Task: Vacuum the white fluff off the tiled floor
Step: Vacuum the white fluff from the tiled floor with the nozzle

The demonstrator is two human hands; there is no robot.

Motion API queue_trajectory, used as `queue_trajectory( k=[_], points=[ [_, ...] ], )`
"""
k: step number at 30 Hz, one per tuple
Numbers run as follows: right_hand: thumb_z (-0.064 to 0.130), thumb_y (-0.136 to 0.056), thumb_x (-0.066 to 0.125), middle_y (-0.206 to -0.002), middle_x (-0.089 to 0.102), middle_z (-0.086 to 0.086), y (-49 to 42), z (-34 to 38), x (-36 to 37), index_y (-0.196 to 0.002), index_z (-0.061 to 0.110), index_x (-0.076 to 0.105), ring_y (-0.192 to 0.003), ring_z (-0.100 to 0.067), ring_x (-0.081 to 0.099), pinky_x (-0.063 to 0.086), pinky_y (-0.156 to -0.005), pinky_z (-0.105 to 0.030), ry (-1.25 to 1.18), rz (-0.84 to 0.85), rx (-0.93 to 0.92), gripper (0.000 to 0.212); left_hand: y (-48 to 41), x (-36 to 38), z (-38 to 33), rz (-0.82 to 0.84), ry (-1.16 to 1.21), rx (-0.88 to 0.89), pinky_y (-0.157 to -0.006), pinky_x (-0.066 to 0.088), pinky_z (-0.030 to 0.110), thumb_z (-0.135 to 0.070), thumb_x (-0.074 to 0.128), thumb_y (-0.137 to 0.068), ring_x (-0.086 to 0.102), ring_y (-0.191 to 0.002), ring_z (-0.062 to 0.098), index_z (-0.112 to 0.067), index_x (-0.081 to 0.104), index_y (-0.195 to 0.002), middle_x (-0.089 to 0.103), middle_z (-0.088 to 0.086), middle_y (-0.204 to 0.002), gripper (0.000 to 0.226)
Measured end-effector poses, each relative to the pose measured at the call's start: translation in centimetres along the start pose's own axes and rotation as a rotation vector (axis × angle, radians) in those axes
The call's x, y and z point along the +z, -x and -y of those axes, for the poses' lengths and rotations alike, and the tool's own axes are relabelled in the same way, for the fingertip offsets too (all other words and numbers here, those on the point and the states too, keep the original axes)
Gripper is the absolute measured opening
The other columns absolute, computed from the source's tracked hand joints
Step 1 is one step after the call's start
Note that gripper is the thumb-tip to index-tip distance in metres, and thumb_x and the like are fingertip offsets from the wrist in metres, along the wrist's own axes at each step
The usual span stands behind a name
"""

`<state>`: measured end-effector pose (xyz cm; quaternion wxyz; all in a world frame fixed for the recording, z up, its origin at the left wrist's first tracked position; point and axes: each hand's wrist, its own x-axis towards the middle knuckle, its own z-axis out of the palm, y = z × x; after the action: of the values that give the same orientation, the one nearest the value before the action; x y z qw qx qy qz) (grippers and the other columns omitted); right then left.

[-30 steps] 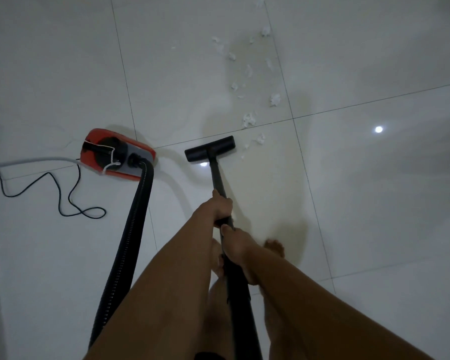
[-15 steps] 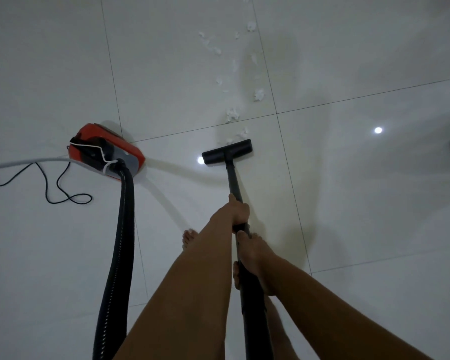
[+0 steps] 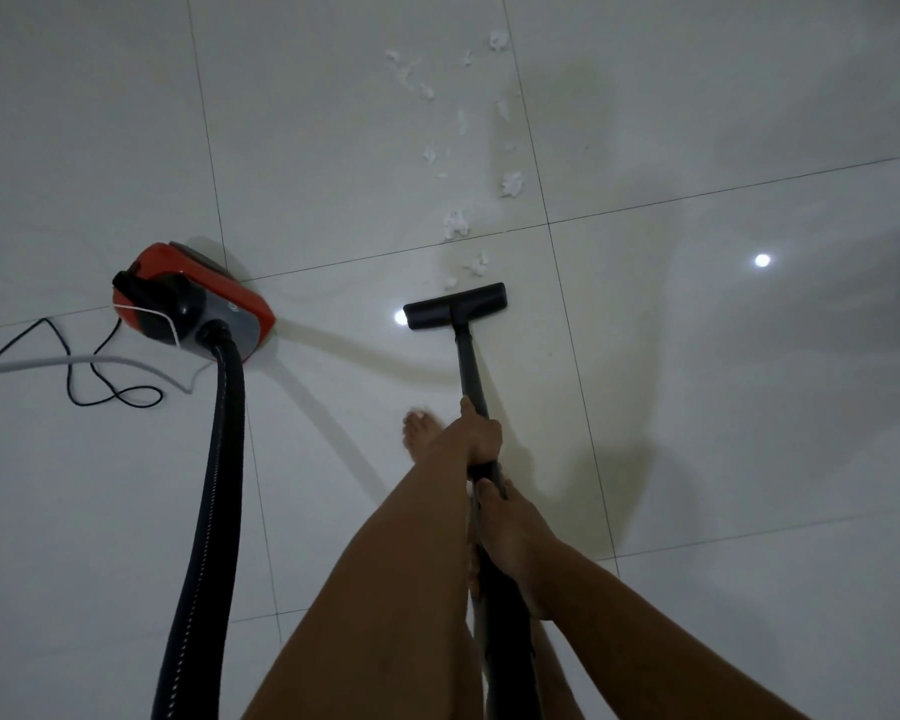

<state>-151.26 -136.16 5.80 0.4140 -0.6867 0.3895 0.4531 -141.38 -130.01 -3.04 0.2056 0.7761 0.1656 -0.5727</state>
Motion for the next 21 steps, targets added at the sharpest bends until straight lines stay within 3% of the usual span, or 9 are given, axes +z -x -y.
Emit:
queue_trajectory(
  k=[2, 4, 8, 13, 18, 21],
  points=[
    [0.082, -0.059, 0.0, -0.16, 0.029, -0.007, -0.5, -0.2, 0.3, -0.158, 0.019, 0.019, -0.148, -0.022, 0.026, 0.022, -0.122, -0.044, 0.019, 0.009, -0.013, 0.119, -0.8, 0.1, 0.0, -0.041, -0.036, 0.008, -0.124, 0.025, 0.06, -0.055, 0.033, -0.082, 0.022, -0.153, 0.047, -0.028, 0.009, -0.163, 0.019, 0.027, -0.167, 0.088],
    [0.073, -0.066, 0.006, -0.157, 0.034, -0.009, -1.2, -0.6, 0.7, -0.156, 0.017, 0.026, -0.145, -0.025, 0.031, 0.027, -0.12, -0.045, 0.021, -0.031, -0.047, 0.108, -1.4, 0.3, 0.1, -0.014, -0.024, 0.029, -0.125, 0.021, 0.061, -0.051, 0.035, -0.09, 0.012, -0.156, 0.047, -0.026, 0.003, -0.164, 0.008, 0.028, -0.168, 0.084],
    [0.078, -0.061, -0.002, -0.154, 0.039, -0.008, -2.7, -1.8, 1.8, -0.155, 0.02, 0.03, -0.142, -0.024, 0.037, 0.031, -0.118, -0.044, 0.066, -0.083, -0.029, 0.115, -2.5, 0.4, 0.4, -0.02, -0.067, 0.048, -0.128, 0.007, 0.06, -0.047, 0.033, -0.103, -0.014, -0.159, 0.042, -0.026, -0.013, -0.165, -0.016, 0.022, -0.172, 0.08],
    [0.084, -0.064, -0.005, -0.156, 0.036, -0.007, -4.6, -2.8, 2.7, -0.156, 0.023, 0.026, -0.143, -0.024, 0.035, 0.031, -0.118, -0.044, 0.089, -0.107, -0.036, 0.115, -3.3, 0.3, 0.5, -0.012, -0.068, 0.058, -0.128, 0.011, 0.059, -0.046, 0.033, -0.105, -0.004, -0.16, 0.042, -0.024, -0.015, -0.165, -0.004, 0.023, -0.172, 0.079],
    [0.097, -0.046, -0.021, -0.155, 0.037, -0.007, -5.7, -3.1, 3.3, -0.156, 0.023, 0.026, -0.143, -0.025, 0.035, 0.032, -0.117, -0.045, 0.098, -0.112, -0.017, 0.14, -3.4, 0.0, 0.4, 0.0, -0.017, 0.059, -0.129, 0.011, 0.059, -0.045, 0.032, -0.106, -0.005, -0.16, 0.04, -0.028, -0.018, -0.164, -0.007, 0.022, -0.173, 0.079],
    [0.095, -0.058, -0.005, -0.159, 0.03, -0.008, -4.9, -1.8, 2.7, -0.157, 0.019, 0.025, -0.146, -0.024, 0.028, 0.026, -0.119, -0.045, 0.082, -0.108, -0.048, 0.128, -3.8, -0.4, 0.4, 0.043, 0.071, 0.04, -0.127, 0.02, 0.058, -0.052, 0.032, -0.099, 0.014, -0.158, 0.042, -0.036, -0.023, -0.16, -0.012, 0.021, -0.172, 0.084]
  ],
)
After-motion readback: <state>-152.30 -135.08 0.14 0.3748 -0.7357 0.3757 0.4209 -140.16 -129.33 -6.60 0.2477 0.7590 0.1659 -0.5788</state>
